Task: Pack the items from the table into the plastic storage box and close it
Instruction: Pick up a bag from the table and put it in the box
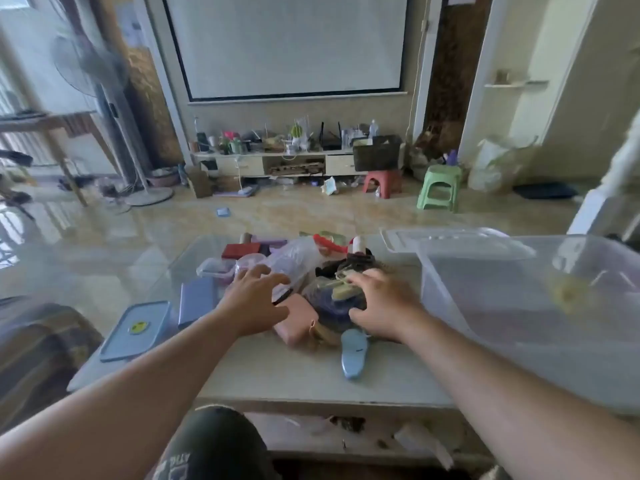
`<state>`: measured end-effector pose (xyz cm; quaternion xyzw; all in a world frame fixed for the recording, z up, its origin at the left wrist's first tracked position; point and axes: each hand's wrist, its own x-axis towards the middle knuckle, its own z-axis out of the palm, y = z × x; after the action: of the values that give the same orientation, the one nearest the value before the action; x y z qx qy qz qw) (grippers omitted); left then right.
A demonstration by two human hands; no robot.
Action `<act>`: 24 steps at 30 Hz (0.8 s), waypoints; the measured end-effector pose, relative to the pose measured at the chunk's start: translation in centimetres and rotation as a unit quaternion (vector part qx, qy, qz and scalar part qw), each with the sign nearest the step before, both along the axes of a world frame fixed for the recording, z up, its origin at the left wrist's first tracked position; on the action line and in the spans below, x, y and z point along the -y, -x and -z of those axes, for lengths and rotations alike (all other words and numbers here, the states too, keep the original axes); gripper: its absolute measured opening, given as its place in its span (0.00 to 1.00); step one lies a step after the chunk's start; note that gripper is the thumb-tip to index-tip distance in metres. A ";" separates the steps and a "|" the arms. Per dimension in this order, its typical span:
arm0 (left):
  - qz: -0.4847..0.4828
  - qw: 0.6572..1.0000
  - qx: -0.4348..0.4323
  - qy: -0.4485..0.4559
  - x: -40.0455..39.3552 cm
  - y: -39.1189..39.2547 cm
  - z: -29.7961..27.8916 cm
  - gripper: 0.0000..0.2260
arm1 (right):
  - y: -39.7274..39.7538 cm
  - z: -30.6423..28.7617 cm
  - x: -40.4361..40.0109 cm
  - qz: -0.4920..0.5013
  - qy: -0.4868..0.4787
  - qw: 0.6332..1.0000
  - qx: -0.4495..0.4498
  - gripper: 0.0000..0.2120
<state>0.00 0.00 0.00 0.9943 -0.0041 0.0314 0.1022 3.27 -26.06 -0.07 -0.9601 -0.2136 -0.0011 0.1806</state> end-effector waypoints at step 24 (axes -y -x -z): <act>-0.013 0.988 0.132 -0.073 -6.5 -12.2 10.7 0.36 | -17.3 9.9 -14.4 -0.035 0.011 0.999 -0.036 0.41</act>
<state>12.25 6.54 -10.72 0.9861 -0.0074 0.1636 0.0278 20.62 -11.62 -10.02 -0.9533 -0.2404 0.0422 0.1780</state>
